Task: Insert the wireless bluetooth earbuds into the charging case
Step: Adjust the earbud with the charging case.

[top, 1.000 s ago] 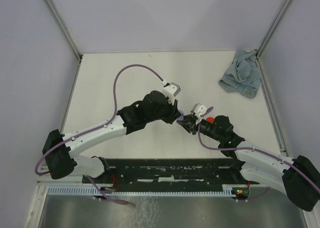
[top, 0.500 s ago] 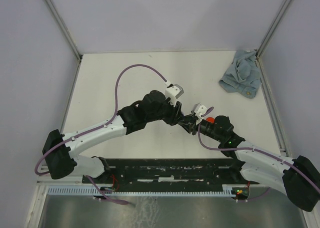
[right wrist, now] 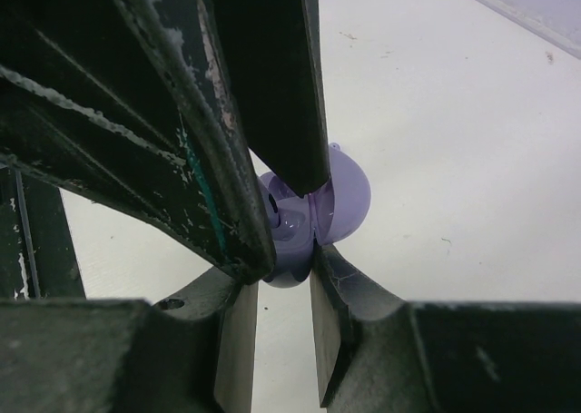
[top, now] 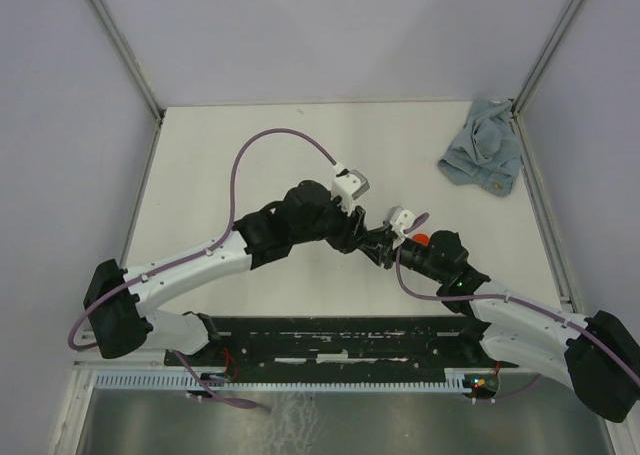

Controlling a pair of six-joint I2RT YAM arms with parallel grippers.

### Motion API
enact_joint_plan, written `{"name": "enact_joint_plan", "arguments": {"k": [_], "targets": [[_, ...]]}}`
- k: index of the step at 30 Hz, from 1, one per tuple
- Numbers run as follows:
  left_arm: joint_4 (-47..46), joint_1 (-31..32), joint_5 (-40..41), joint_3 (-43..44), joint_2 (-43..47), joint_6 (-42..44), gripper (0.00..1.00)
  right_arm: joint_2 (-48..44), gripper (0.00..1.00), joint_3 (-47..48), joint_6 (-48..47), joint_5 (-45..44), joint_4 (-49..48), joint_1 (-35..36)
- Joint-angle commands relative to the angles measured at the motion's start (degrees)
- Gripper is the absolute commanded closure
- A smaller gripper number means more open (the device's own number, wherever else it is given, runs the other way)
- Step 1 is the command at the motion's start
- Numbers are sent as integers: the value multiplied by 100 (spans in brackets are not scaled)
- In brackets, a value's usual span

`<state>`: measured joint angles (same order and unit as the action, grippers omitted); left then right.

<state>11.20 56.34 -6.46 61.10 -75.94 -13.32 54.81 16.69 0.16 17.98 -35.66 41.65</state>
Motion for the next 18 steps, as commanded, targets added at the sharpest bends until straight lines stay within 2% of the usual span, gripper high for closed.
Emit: {"name": "enact_joint_plan", "arguments": {"k": [1,9,18], "targets": [[-361,71,-312,-31,229,112,48,-18,94,155,71,-38,-453,14],[-74,77,250,-115,693,-275,45,-36,94,133,63,-232,-425,14],[226,51,704,-265,661,-571,41,-31,95,133,85,-216,-441,10]]}}
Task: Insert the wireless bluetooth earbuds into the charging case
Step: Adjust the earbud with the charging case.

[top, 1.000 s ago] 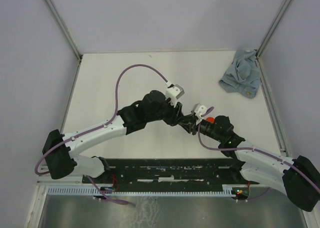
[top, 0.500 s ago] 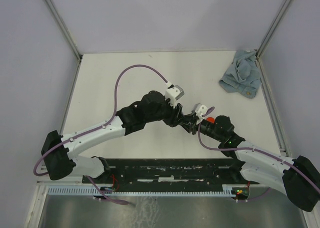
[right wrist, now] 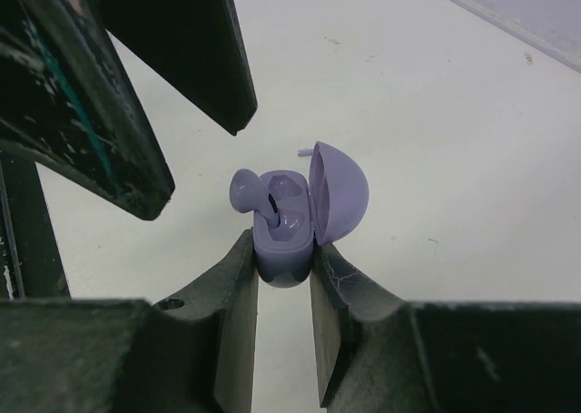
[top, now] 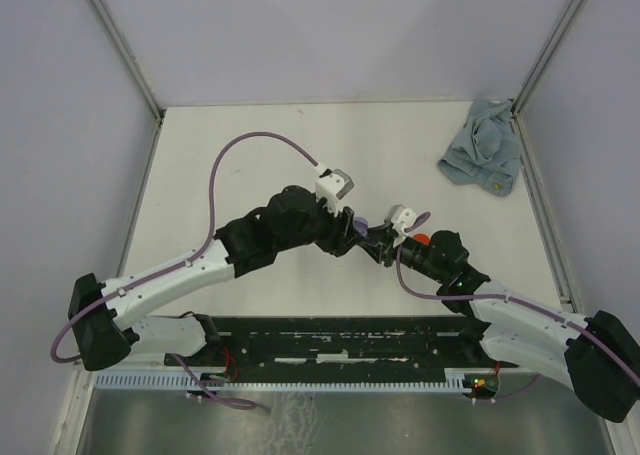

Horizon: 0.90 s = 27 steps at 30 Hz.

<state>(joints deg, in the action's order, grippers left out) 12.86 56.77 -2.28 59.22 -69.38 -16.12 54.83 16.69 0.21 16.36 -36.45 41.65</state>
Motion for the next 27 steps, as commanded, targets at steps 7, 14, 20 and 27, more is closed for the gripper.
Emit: {"name": "enact_joint_plan", "arguments": {"k": [7,14,20,27], "targets": [[7,-46,228,-81,-172,-313,41,-47,95,129,102,-32,-373,12],[-169,-49,-342,-76,-205,-322,41,-41,95,133,100,-33,-381,18],[-277,-52,-805,-40,-172,-395,43,-29,95,133,101,-42,-387,13],[-605,-47,-1150,-2,-248,-512,44,-8,95,142,107,-26,-381,11]]}}
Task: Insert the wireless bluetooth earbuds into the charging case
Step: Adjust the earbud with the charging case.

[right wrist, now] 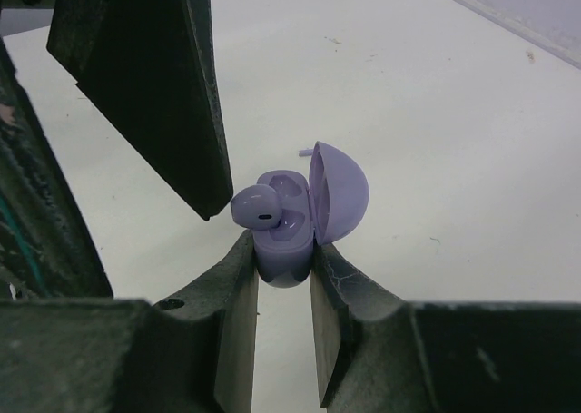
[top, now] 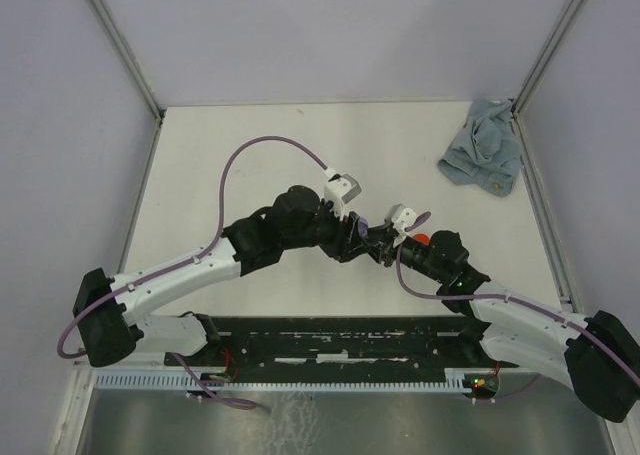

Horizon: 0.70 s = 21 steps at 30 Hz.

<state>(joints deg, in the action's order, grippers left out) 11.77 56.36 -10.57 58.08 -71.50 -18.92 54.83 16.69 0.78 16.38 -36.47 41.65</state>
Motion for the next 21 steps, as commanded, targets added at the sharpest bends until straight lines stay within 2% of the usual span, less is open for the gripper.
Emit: {"name": "enact_joint_plan", "arguments": {"k": [1,6,13,21], "targets": [[-502,-1,-312,146,-84,-235,44,-1,95,142,54,-30,-385,15],[-482,-11,46,271,-284,-277,44,-20,95,142,54,-30,-380,11],[-705,-19,0,415,-498,-405,44,-11,95,133,54,-30,-379,17],[-267,-50,511,353,96,-244,42,-7,95,126,53,-39,-386,5]]}}
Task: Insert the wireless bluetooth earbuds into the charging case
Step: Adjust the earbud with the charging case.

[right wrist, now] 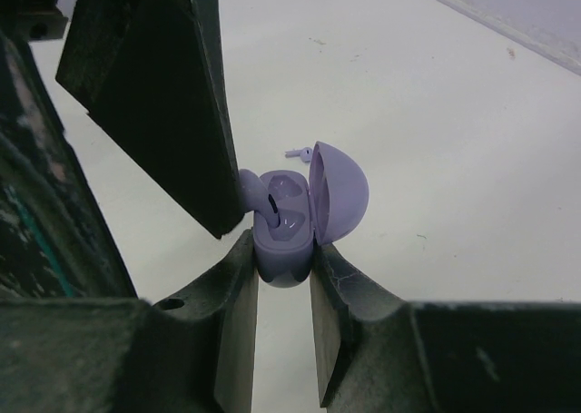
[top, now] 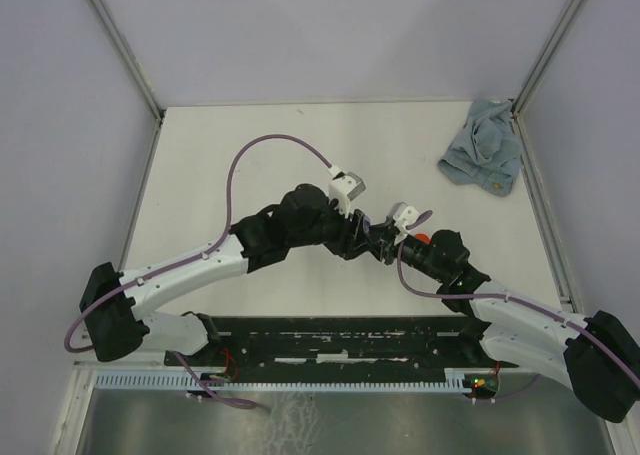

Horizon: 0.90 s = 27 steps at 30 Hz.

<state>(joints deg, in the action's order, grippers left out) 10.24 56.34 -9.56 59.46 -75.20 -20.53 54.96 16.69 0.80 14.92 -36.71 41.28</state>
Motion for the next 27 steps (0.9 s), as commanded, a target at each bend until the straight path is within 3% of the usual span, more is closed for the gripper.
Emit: {"name": "enact_joint_plan", "arguments": {"k": [1,13,27], "targets": [[-46,-75,495,176,535,-49,42,-20,95,120,62,100,-382,44],[-359,-769,-282,-268,635,-214,41,-11,95,10,192,107,-688,26],[-855,-817,-1177,-358,351,-474,44,-21,95,19,218,153,-695,19]]}}
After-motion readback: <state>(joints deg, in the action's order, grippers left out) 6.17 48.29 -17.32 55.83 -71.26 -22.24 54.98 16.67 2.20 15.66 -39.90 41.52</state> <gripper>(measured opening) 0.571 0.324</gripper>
